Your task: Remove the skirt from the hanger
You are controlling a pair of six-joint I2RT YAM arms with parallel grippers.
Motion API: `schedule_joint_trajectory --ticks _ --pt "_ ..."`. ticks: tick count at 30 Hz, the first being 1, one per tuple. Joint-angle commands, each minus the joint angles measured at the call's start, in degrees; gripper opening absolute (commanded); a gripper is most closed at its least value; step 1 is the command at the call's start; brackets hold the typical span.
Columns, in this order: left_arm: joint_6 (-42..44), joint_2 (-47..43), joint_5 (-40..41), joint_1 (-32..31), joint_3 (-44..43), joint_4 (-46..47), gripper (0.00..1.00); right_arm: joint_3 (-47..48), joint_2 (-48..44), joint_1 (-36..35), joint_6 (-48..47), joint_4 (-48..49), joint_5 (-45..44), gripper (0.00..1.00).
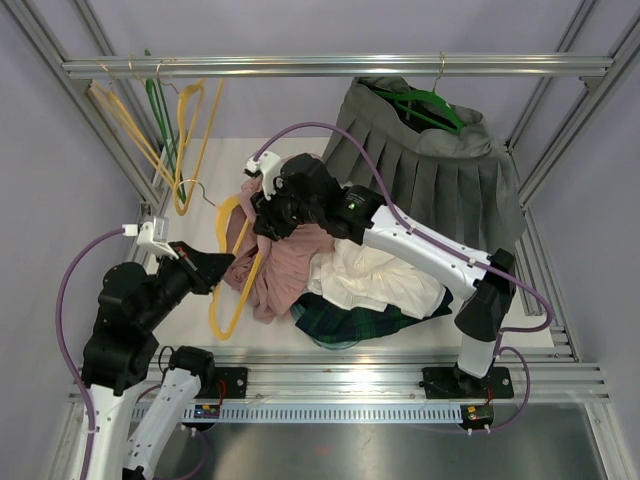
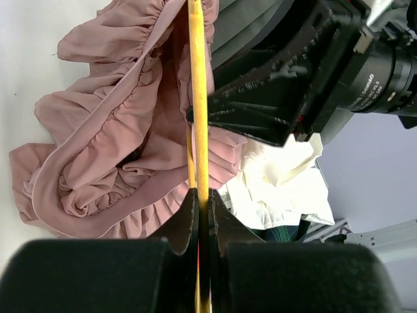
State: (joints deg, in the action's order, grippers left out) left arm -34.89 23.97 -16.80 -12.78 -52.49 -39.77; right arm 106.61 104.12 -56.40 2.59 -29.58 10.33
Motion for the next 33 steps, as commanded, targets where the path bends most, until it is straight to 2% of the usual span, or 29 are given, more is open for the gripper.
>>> schedule_joint_trajectory --ticks 1,3,8,12,16,23,33 --pt "1.58 -1.11 -2.8 0.12 -2.79 6.21 0.0 4.48 -0.05 -0.2 -0.39 1.99 -1.36 0.18" --pt "3.69 -0.94 -2.28 0.12 -3.75 4.53 0.0 6.06 -0.4 0.24 -1.27 1.98 -0.92 0.0" --pt "11.24 -0.68 -0.18 0.12 -6.3 -3.02 0.0 8.26 -2.33 3.75 -0.92 3.82 1.88 0.0" --pt "20.81 -1.37 2.03 0.12 -11.92 -13.46 0.0 7.65 -4.79 9.28 -2.15 6.9 9.95 0.0" --pt "30.21 -2.87 4.31 0.12 -17.9 -19.81 0.0 7.3 -5.59 13.77 -4.69 7.79 15.86 0.0" --pt "34.45 -4.19 4.84 0.12 -30.45 -27.28 0.0 6.86 -3.92 15.18 -7.87 4.09 23.94 0.0" --pt "39.02 -3.93 1.69 -0.14 -44.27 -36.6 0.0 8.44 -0.41 15.18 -6.63 3.57 25.01 0.0"
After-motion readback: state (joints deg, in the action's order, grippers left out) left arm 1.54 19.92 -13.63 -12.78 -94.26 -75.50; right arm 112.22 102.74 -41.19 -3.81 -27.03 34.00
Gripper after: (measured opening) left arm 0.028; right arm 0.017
